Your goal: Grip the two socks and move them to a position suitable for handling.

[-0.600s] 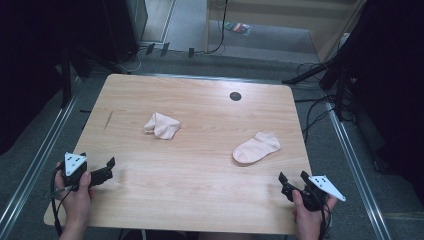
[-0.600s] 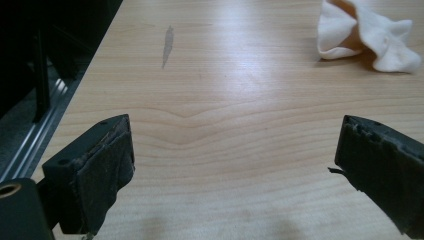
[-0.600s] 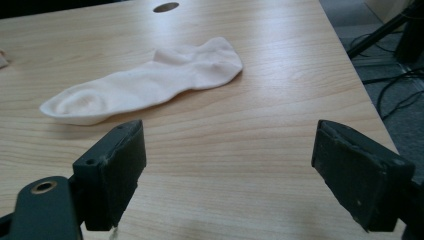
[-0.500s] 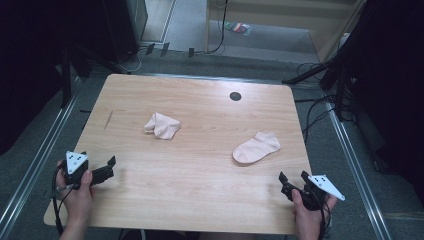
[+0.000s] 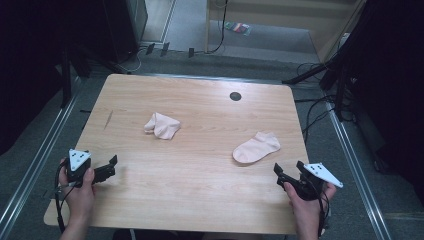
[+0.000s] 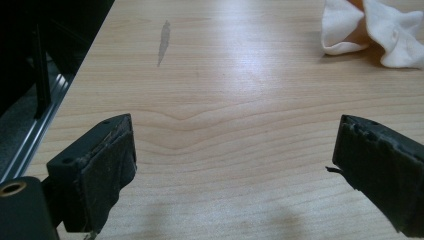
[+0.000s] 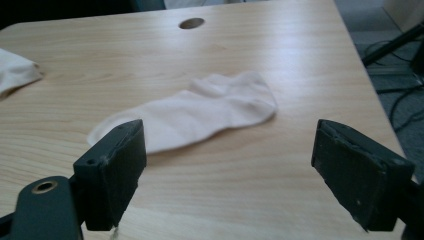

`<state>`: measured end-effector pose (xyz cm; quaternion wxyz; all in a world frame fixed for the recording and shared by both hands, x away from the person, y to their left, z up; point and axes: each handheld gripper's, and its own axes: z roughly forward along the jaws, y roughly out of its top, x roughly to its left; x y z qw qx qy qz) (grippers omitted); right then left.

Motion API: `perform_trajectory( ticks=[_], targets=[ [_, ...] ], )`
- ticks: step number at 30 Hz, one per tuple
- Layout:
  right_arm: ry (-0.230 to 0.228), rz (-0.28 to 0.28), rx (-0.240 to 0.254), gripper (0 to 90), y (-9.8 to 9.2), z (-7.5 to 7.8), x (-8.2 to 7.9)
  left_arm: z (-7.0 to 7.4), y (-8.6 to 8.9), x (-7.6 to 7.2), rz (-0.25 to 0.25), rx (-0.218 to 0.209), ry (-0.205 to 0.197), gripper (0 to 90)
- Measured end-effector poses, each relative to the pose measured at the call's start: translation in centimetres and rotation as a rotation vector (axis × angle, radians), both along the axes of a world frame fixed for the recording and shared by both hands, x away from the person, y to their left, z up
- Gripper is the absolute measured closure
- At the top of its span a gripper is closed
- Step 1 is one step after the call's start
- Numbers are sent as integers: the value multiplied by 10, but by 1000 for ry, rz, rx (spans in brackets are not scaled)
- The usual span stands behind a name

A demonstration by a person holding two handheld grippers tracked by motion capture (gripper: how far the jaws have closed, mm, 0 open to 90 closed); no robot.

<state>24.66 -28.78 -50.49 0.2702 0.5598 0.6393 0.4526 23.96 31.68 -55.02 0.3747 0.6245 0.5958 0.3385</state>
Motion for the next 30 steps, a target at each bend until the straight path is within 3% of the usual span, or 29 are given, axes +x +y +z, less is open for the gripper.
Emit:
perform_trajectory(
  ticks=[4, 11, 20, 27, 30],
  targets=[
    [-4, 54, -53, 137, 16, 9, 11, 0, -1, 0, 0, 11, 5, 57],
    [0, 72, -58, 133, 29, 13, 31, 0, 0, 0, 2, 1, 6, 64],
    [66, 111, -100, 131, 41, 1, 69, 0, 0, 1, 3, -5, 6, 64],
    [83, 118, -119, 137, 50, -3, 89, 0, 0, 0, -8, -1, 2, 64],
    [114, 123, -124, 137, 52, -17, 99, 0, 0, 1, -6, -8, 4, 64]
  ],
)
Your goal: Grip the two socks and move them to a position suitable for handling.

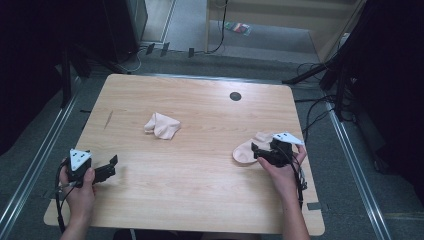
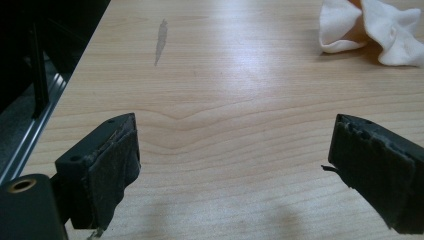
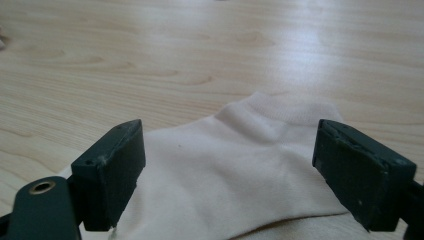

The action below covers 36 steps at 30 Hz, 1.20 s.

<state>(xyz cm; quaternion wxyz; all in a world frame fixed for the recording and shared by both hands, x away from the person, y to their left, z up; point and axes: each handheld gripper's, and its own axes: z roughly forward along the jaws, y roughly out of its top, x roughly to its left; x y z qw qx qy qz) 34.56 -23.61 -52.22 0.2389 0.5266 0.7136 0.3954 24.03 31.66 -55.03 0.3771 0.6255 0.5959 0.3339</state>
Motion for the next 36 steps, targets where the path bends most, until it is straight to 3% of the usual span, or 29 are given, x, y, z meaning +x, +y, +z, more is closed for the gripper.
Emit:
perform_trajectory(
  ticks=[4, 6, 11, 15, 20, 24, 28, 30, 31, 32, 33, 36],
  targets=[
    [17, -9, -32, 139, 3, -9, 6, 0, 1, 1, -6, -9, 9, 64],
    [14, -8, -20, 142, 4, -13, 9, 0, 1, 2, -5, -13, 10, 64],
    [-2, 9, -56, 147, 10, -17, 12, 0, 0, 2, -10, -5, 14, 64],
    [18, 7, -33, 148, 9, -20, 14, 0, 0, 2, -11, -8, 15, 64],
    [86, -1, -65, 138, 11, -27, 21, 0, 0, 2, -21, -6, 19, 65],
    [86, 16, -111, 128, 15, -28, 21, 0, 0, 2, -25, -6, 20, 65],
    [87, 3, -110, 140, 16, -28, 19, 0, 0, 2, -24, -9, 20, 65],
    [74, 12, -106, 230, 18, -27, 15, 0, 0, 3, -26, -10, 19, 65],
    [74, 12, -106, 230, 18, -27, 15, 0, 0, 3, -26, -10, 19, 65],
    [61, 24, -100, 356, 20, -27, 11, 0, 0, 3, -26, -10, 19, 65],
    [54, 31, -99, 417, 22, -27, 9, 0, 0, 3, -26, -10, 20, 65],
    [38, 0, -92, 694, 25, -26, 3, 0, 0, 3, -26, -10, 20, 69]
  ],
)
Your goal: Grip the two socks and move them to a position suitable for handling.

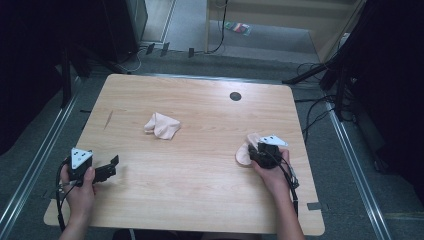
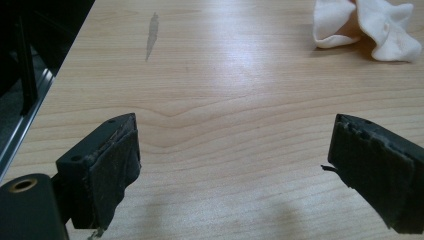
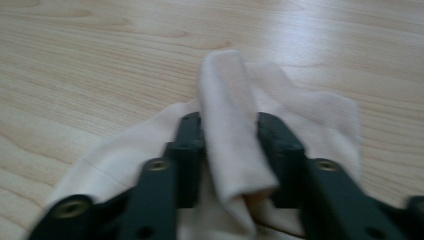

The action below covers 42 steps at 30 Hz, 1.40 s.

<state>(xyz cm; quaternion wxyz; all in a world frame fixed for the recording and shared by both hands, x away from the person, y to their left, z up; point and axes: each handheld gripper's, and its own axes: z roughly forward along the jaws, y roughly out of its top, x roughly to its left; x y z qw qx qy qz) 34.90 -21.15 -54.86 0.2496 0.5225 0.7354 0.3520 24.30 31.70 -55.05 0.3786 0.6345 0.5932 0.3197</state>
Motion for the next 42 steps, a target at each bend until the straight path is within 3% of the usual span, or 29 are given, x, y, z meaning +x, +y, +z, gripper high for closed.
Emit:
perform_trajectory(
  ticks=[2, 4, 7, 8, 12, 16, 22, 25, 31, 42],
  targets=[
    [-2, -45, 2, 845, 1, 0, -2, 0, 0, 0, 0, -2, 0, 70],
    [-4, -68, 1, 871, 1, 0, -2, 0, 1, 0, -1, -4, 2, 70],
    [-3, -76, 24, 874, 1, 0, -3, 0, 1, 0, 3, -10, -2, 70],
    [-18, -76, 69, 875, 1, 2, -4, 0, 1, -1, 4, -8, -5, 70],
    [-66, -69, 85, 876, 4, 14, -11, 0, -1, -1, 8, 4, -8, 69],
    [-114, -56, 142, 876, 11, 39, -25, 0, -1, -3, 37, 11, -28, 68],
    [-135, -48, 187, 876, 15, 58, -42, 3, 0, -5, 43, 2, -38, 68],
    [-141, -47, 194, 876, 17, 63, -47, 4, -1, -6, 37, -7, -44, 68],
    [-148, -25, 197, 875, 26, 72, -59, 8, -13, -10, 1, 15, -60, 68],
    [-161, 2, 179, 875, 49, 72, -77, 18, -30, -17, -32, -6, -88, 68]
  ],
)
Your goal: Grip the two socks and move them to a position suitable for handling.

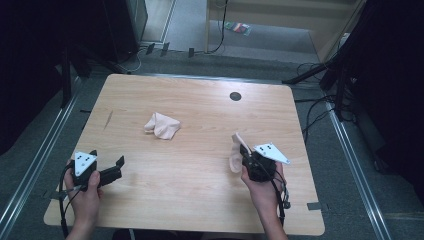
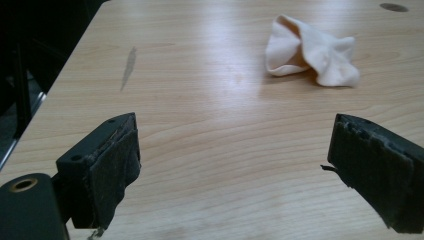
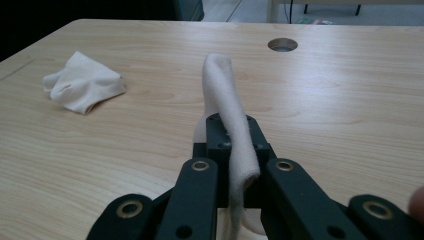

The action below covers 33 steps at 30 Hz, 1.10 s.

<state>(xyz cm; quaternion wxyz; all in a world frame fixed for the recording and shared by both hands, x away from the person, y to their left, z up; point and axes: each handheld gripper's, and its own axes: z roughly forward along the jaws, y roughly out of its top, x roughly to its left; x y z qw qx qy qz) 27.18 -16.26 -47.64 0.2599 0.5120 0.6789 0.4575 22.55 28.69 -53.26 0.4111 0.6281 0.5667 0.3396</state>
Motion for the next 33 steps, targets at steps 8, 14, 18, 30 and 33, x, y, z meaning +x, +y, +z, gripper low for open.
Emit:
perform_trajectory(
  ticks=[8, 14, 18, 30, 33],
  targets=[
    [8, 32, 22, 875, 18, -1, -16, 4, -29, -7, -83, 3, -10, 68],
    [13, 64, 33, 875, 32, -2, -28, 5, -51, -12, -148, 13, -16, 68],
    [22, 86, 41, 875, 41, -6, -34, 5, -60, -15, -176, 11, -18, 68],
    [55, 189, 44, 874, 88, -28, -53, 6, -81, -22, -247, 1, -24, 68],
    [58, 209, 50, 874, 98, -32, -58, 6, -82, -21, -256, -5, -19, 68]
  ],
)
